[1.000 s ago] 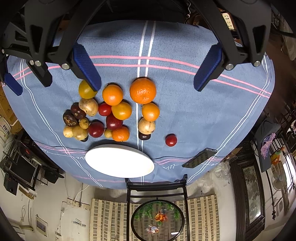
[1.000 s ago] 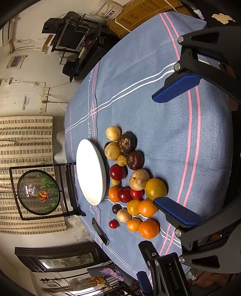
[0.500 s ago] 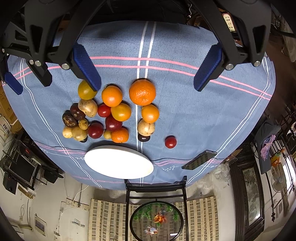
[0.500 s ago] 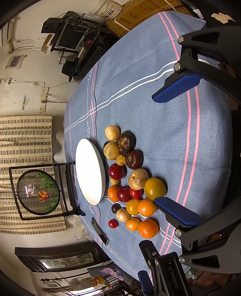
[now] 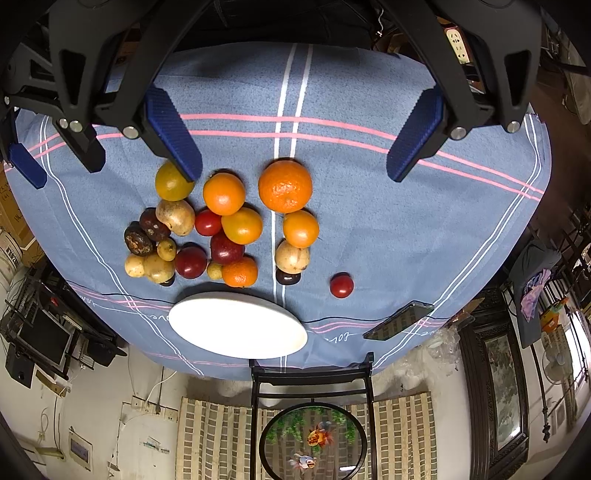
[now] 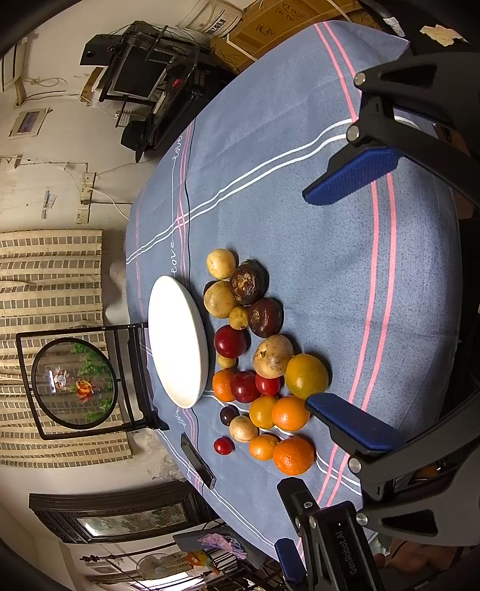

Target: Organize fruits

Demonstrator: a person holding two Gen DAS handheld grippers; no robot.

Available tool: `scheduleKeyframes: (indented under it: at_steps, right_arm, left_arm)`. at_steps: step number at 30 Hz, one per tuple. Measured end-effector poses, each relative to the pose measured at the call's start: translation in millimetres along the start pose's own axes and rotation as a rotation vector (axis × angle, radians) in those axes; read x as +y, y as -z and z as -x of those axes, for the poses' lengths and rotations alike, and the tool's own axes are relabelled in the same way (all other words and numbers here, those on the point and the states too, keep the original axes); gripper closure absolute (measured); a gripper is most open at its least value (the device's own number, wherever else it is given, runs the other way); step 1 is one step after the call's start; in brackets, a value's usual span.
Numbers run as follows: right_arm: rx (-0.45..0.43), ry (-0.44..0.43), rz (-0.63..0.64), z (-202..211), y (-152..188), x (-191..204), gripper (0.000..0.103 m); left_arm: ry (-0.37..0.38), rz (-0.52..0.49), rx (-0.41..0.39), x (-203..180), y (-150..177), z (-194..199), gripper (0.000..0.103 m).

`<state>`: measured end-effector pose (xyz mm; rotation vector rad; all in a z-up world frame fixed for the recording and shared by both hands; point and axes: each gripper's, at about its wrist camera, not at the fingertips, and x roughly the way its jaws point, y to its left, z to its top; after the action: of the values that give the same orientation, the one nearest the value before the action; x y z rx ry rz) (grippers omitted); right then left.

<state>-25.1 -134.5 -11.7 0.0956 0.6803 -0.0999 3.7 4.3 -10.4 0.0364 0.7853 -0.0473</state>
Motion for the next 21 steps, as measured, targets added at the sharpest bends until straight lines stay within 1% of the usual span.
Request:
scheduleKeyframes:
  at_steps: [21]
  right_arm:
    - [0.008,-0.006,-0.003,-1.5,1.2,0.5,0.001]
  left_arm:
    - [0.000,0.000,0.002,0.1,0.0,-0.1,0.002]
